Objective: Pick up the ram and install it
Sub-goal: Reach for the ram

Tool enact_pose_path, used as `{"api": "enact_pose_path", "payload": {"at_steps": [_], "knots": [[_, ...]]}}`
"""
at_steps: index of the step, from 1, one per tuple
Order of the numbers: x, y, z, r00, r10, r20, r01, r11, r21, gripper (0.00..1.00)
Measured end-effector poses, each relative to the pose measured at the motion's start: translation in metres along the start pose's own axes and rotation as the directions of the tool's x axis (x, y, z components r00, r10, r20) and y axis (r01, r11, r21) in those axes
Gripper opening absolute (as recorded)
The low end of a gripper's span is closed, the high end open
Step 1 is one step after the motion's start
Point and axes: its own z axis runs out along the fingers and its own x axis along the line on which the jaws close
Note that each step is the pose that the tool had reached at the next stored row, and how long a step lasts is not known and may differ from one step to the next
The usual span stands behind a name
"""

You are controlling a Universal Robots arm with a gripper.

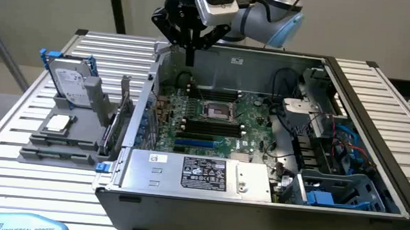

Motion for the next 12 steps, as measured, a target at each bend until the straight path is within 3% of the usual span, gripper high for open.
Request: {"api": "enact_pose_path", "payload": {"at_steps": [12], "knots": [[0.0, 0.0, 0.0, 1.0, 0.0, 0.0, 0.0, 1.0, 0.0, 0.11]]}}
